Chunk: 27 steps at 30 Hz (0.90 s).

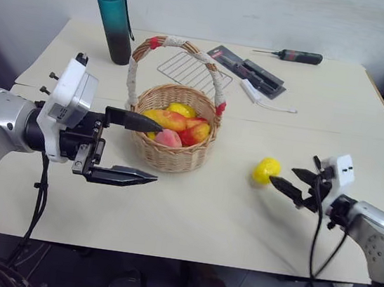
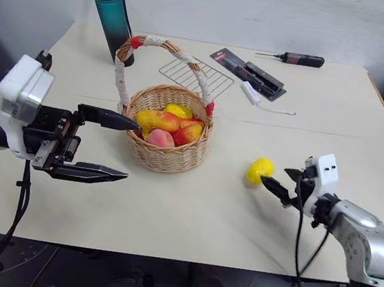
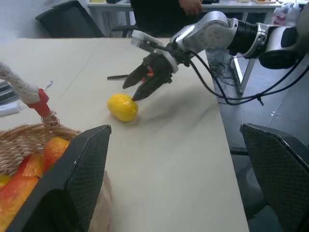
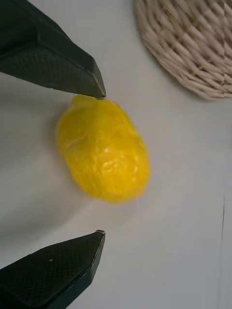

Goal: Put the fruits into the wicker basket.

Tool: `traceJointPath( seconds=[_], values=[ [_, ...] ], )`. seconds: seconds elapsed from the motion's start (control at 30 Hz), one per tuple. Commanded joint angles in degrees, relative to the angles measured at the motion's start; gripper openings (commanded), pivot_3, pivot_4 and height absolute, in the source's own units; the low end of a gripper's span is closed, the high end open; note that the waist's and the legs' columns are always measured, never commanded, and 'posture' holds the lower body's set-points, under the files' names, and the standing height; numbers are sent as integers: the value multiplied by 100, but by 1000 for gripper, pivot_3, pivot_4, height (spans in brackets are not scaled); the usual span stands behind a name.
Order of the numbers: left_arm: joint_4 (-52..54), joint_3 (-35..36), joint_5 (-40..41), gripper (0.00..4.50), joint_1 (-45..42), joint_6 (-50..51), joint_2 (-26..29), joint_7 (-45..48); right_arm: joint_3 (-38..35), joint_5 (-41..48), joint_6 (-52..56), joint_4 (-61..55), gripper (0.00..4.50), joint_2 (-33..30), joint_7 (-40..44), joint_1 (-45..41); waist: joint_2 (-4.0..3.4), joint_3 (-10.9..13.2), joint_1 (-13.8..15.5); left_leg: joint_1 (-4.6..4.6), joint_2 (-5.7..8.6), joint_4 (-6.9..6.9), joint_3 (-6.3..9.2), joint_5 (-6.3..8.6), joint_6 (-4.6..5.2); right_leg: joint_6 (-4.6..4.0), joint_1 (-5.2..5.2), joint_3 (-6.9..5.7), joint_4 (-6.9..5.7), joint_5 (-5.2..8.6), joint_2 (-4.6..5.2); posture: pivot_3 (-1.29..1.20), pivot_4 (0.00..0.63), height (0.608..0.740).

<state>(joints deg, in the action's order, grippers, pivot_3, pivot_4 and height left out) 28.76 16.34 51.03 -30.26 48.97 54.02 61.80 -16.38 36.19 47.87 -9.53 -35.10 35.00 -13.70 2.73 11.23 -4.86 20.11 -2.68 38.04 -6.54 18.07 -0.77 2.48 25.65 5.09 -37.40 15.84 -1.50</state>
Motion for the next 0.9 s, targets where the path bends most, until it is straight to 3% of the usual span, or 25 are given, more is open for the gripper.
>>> traceJointPath(
  seconds=[0.03, 0.27, 0.37, 0.53, 0.77, 0.9],
  values=[
    [80, 42, -26, 4495, 61, -174, 99, -81, -192, 353, 395, -111, 4500, 190, -285, -134, -1, 0, 2, 2, 0, -2, 1, 0, -1, -1, 4, 0, -1, 1, 0, 0, 150, 740],
    [77, -53, -66, 4495, 54, -337, 137, -172, 114, 185, 437, 103, 4500, 366, -432, -336, 0, 0, -10, 8, 3, -1, -5, 5, 2, 6, 10, 4, 3, 3, 3, 0, 150, 740],
    [12, -115, -95, 4500, -27, -372, 149, -211, 183, 153, 380, 159, 3945, 415, -382, -398, 0, 0, -5, 7, 3, -1, -4, 6, 5, 6, 10, 3, 1, 4, 1, 0, 150, 740],
    [-21, -198, -187, 4500, -8, -461, 162, -244, 282, 249, 326, 108, 2408, 539, -295, -488, -1, -1, -16, 7, 2, -1, -5, 6, 5, 6, 10, 4, 1, 4, 1, 0, 150, 740],
    [-94, 88, -151, 4500, 291, -385, 265, -354, 146, 931, 486, -961, 2350, 140, 472, -465, -3, 1, -16, 8, 1, -2, -4, 6, 5, 7, 12, 3, 1, 5, 1, 0, 150, 740],
    [-159, 473, -115, 4500, 614, -345, 413, -390, 386, 1776, 1197, -1669, 2350, -153, 514, -1296, -5, 3, -69, 7, -3, -5, -5, 10, 11, 7, 15, 2, -1, 6, 0, 0, 150, 740]
  ],
)
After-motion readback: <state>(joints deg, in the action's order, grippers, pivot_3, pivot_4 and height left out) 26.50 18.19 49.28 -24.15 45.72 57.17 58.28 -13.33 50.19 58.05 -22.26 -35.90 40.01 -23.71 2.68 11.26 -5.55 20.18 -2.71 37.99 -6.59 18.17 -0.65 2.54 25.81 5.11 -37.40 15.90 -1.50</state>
